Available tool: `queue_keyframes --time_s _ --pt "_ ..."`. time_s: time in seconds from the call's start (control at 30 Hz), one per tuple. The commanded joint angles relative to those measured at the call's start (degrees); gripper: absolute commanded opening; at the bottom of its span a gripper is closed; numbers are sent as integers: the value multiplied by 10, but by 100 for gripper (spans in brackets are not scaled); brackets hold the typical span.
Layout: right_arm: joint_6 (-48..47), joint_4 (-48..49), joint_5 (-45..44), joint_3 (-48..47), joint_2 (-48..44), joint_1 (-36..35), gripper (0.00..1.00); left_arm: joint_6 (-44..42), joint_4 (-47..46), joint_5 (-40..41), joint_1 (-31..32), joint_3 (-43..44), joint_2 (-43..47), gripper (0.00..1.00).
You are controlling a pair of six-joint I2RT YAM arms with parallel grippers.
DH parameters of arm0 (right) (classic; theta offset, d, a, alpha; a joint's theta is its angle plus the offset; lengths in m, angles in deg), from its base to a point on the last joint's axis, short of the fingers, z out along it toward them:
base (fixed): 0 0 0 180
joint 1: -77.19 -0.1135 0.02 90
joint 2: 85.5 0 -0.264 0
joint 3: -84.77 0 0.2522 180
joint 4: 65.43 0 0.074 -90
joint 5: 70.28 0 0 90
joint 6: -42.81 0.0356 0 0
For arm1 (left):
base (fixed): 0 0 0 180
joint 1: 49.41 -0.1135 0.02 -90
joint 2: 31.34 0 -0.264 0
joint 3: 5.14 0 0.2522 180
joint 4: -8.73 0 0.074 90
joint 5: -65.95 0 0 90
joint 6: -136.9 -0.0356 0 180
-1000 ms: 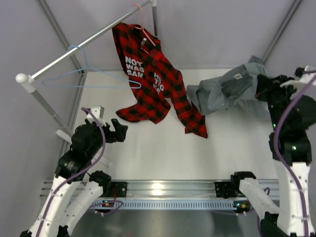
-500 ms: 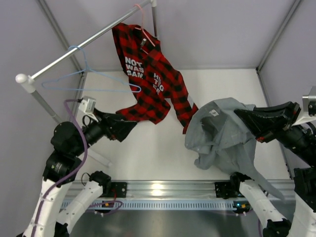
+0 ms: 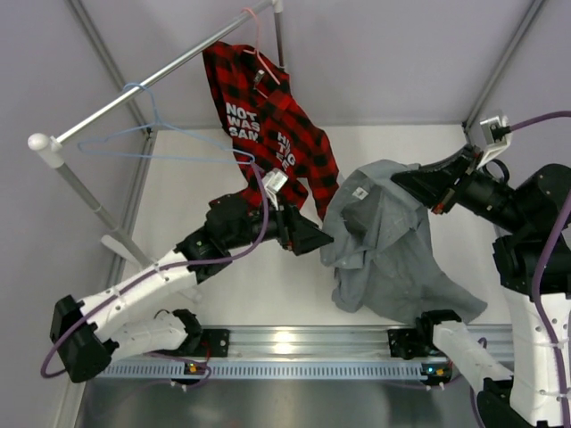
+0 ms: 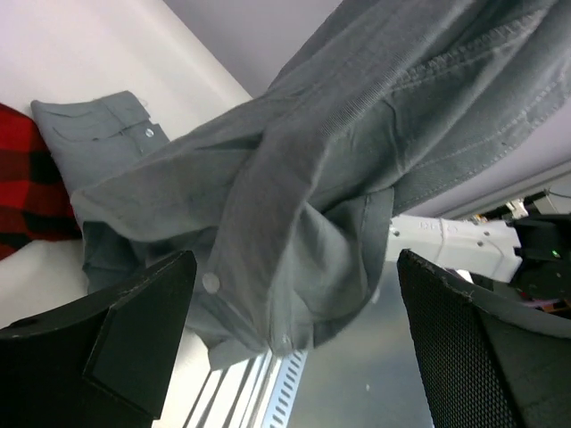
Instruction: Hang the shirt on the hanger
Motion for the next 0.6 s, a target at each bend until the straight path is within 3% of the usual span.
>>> queue_keyframes --time_s 0.0,0.07,0.13,0.23,0.33,0.37,0.43,0.57 --pt "7 75 3 -13 -3 -6 0 10 -155 66 20 1 -34 98" --pt "7 77 10 -19 3 -6 0 1 -153 99 28 6 -69 96" --pt "7 78 13 -22 4 -6 0 -16 -163 111 34 9 -99 79" --pt "12 91 18 -28 6 -7 0 -40 -184 121 38 9 -116 72" --pt "30 99 24 -68 26 -6 0 -67 -189 106 38 25 -118 27" --pt "35 100 31 -82 32 -6 0 -72 -187 100 39 31 -112 0" --pt "58 111 44 -107 51 -6 0 -98 -169 98 39 49 -70 0" --pt "105 160 77 -179 71 -6 0 -175 -32 145 40 162 29 0"
